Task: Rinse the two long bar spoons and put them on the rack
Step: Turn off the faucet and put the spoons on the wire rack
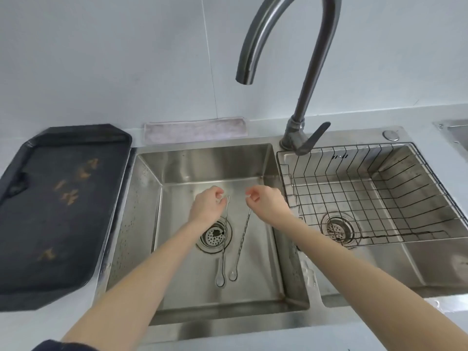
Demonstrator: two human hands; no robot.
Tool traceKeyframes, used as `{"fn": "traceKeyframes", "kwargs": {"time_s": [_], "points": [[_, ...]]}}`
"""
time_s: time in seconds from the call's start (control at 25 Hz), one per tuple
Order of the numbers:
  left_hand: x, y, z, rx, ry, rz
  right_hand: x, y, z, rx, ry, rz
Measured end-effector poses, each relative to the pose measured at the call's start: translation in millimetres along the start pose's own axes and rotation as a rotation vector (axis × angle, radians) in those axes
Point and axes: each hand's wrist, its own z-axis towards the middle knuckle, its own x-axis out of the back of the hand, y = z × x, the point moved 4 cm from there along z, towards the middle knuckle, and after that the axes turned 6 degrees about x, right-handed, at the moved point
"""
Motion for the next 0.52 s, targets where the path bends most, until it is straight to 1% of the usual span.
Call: {"fn": "traceKeyframes", "kwargs": {"time_s": [0.16, 0.36, 0.52], "points": [[-24.1, -39.2, 12.8, 0.046, -0.089, 0.07, -43.4, 26.5, 4.5, -0.152, -0.072, -0.01], [-63.0, -75.8, 26.1, 0.078, -0.194, 0.139, -85.6, 59.5, 9.1, -0.266, -0.136, -0.056], [-87.6, -88.1, 36.8, 0.089, -0.22, 0.184, -110.1, 80.5, 9.5, -0.359, -0.147, -0.096]]}}
